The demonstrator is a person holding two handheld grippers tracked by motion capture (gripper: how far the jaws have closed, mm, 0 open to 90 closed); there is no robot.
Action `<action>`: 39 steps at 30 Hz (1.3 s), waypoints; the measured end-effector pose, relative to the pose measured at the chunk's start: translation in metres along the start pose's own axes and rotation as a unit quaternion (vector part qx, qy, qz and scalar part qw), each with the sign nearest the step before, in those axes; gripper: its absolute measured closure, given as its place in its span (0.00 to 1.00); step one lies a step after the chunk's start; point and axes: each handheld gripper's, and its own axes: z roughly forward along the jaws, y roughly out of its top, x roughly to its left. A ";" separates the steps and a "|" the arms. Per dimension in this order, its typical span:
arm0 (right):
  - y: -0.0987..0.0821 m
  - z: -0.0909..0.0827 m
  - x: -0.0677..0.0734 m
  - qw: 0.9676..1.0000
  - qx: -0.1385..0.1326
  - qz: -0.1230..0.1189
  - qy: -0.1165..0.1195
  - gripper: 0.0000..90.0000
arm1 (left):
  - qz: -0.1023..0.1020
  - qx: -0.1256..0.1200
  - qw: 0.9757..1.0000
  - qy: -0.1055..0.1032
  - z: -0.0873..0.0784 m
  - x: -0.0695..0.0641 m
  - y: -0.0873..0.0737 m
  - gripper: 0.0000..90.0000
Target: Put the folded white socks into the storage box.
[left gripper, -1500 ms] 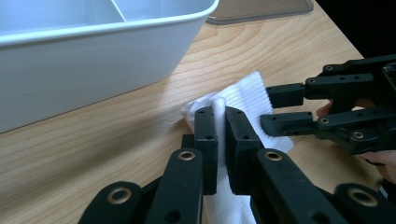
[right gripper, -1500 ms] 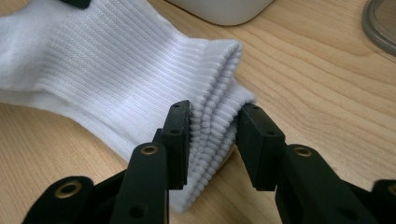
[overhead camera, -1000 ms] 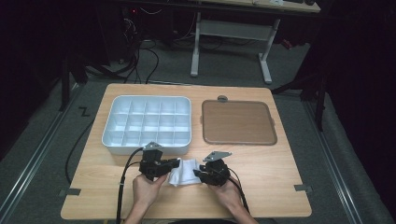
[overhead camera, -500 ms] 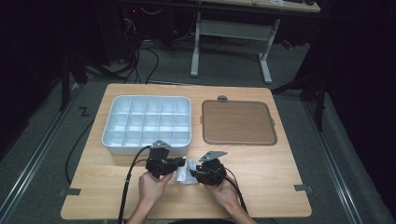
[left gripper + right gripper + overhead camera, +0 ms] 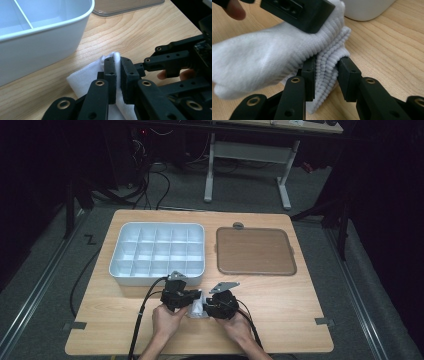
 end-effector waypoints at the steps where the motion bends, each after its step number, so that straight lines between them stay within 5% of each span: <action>1: 0.000 0.000 0.000 1.000 0.001 0.002 0.000 0.77 | 0.002 -0.003 1.000 0.003 0.001 0.000 0.000 0.94; 14: -0.001 -0.010 0.002 1.000 -0.009 -0.003 -0.001 0.70 | 0.008 -0.010 1.000 0.010 0.000 0.002 0.000 0.94; 25: -0.009 -0.029 -0.008 0.999 -0.045 0.019 -0.007 0.80 | 0.009 -0.008 1.000 0.014 0.002 0.003 -0.001 0.94; 39: -0.008 -0.009 -0.013 0.999 -0.011 0.015 -0.033 0.87 | 0.011 -0.006 1.000 0.011 0.008 0.002 -0.004 0.94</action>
